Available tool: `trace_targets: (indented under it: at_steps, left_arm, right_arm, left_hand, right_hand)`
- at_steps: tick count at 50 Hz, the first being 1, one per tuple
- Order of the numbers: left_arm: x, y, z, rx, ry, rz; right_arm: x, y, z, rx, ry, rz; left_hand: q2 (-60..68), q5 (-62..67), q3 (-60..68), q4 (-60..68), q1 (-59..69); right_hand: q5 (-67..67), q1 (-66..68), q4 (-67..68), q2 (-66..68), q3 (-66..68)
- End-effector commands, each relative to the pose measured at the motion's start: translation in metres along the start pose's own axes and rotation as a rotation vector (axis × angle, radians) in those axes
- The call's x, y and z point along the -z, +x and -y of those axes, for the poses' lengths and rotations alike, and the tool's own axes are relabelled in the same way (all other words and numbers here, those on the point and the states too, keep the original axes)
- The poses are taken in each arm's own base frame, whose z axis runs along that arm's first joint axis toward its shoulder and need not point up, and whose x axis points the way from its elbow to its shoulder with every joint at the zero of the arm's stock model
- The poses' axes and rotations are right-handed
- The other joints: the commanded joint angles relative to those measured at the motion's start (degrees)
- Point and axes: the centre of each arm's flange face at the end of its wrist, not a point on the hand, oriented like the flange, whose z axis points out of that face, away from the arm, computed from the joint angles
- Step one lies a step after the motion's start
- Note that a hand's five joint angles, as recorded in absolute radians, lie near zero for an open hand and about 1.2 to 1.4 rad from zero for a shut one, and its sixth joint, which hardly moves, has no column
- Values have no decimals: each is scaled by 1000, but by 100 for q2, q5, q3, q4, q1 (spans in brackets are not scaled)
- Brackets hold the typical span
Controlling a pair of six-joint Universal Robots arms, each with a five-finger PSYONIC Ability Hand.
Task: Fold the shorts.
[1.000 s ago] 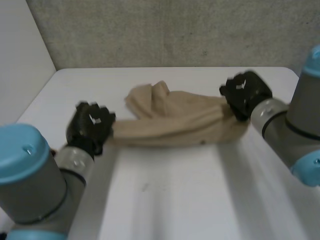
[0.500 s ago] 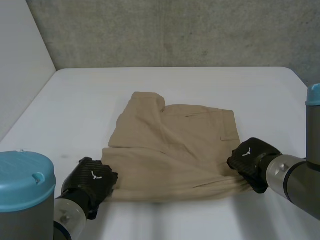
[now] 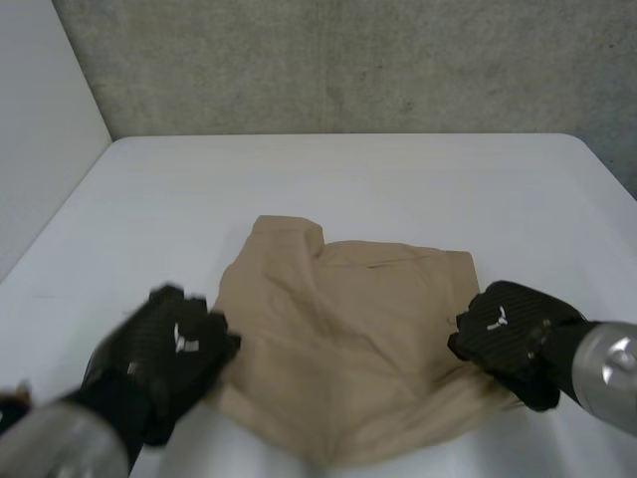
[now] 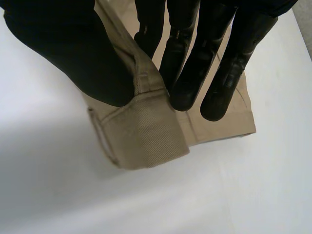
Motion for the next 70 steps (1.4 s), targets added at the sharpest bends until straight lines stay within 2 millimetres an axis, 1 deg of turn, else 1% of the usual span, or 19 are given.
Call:
trace_targets:
  at_steps: [1,5,11,14,15,17,18,27,30,39,40,41,42,44,48,51,57,65,70]
  left_arm:
    - [-87,-12,-12,-74,-52,95]
    - [-118,-13,-9,-88,-41,115]
    - [-187,-16,3,-71,15,182]
    - [-201,-17,7,-68,42,209]
    - [-223,-18,11,-71,89,258]
    - [-231,-18,13,-79,105,276]
    - [-250,-19,17,-119,152,339]
    - [-293,-22,13,-237,227,527]
    - [-309,-26,0,-230,234,580]
    - [-316,-22,-3,-210,274,615]
    - [-315,-22,-3,-205,285,623]
    - [-316,-23,-1,-198,314,636]
    - [-315,-23,1,-195,331,643]
    - [-314,-24,5,-195,368,655]
    - [-308,-32,13,-188,417,693]
    - [-298,-41,21,-173,436,710]
    - [-264,-69,33,-52,483,716]
    - [-219,-83,25,101,475,646]
    - [-197,-85,7,270,435,530]
  right_arm:
    - [-48,22,-4,-19,-30,-39]
    - [-74,37,-3,-22,-21,-86]
    - [-112,63,1,-48,3,-169]
    - [-126,73,3,-61,22,-218]
    - [-135,79,4,-58,36,-253]
    - [-144,86,4,-54,52,-295]
    - [-148,89,5,-54,60,-312]
    - [-188,103,15,-2,182,-488]
    - [-200,103,16,16,214,-527]
    - [-227,98,6,64,198,-542]
    - [-227,100,6,62,199,-550]
    - [-227,101,6,57,196,-554]
    - [-226,102,6,52,192,-561]
    - [-223,105,7,38,179,-587]
    - [-214,113,11,12,180,-628]
    - [-179,137,29,-112,280,-708]
    - [-137,148,49,-253,415,-709]
    - [-102,124,47,-308,421,-565]
    - [-98,97,22,-439,314,-443]
  left_hand:
    - [1140,1320,1180,1133,1441]
    - [1140,1320,1180,1133,1441]
    - [1140,1320,1180,1133,1441]
    - [1140,1320,1180,1133,1441]
    - [1140,1320,1180,1133,1441]
    - [1140,1320,1180,1133,1441]
    - [1140,1320,1180,1133,1441]
    - [1140,1320,1180,1133,1441]
    - [1140,1320,1180,1133,1441]
    - [1140,1320,1180,1133,1441]
    - [310,490,349,303,610]
    - [-2263,-2083,-2224,-2270,-1963]
    - [-3654,-3474,-3615,-3661,-3354]
    - [-5127,-4947,-5088,-5134,-4827]
    - [-5803,-5623,-5763,-5810,-5502]
    - [-5822,-5641,-5782,-5828,-5521]
    - [-5855,-5675,-5816,-5862,-5555]
    - [-5860,-5680,-5820,-5867,-5559]
    - [-5860,-5680,-5820,-5867,-5559]
  right_hand:
    - [1368,2444,1195,1312,1208]
    - [1368,2444,1195,1312,1208]
    - [1368,2444,1195,1312,1208]
    - [1368,2444,1195,1312,1208]
    - [1368,2444,1195,1312,1208]
    - [1368,2444,1195,1312,1208]
    - [1368,2444,1195,1312,1208]
    - [1368,2444,1195,1312,1208]
    - [1368,2444,1195,1312,1208]
    - [1368,2444,1195,1312,1208]
    - [74,1151,-98,19,-85]
    - [-1187,-111,-1360,-1243,-1347]
    - [-2616,-1539,-2788,-2671,-2775]
    - [-5632,-4556,-5805,-5688,-5792]
    - [-5632,-4556,-5805,-5688,-5792]
    - [-5632,-4556,-5805,-5688,-5792]
    - [-5632,-4556,-5805,-5688,-5792]
    - [-5632,-4556,-5805,-5688,-5792]
    - [-5632,-4556,-5805,-5688,-5792]
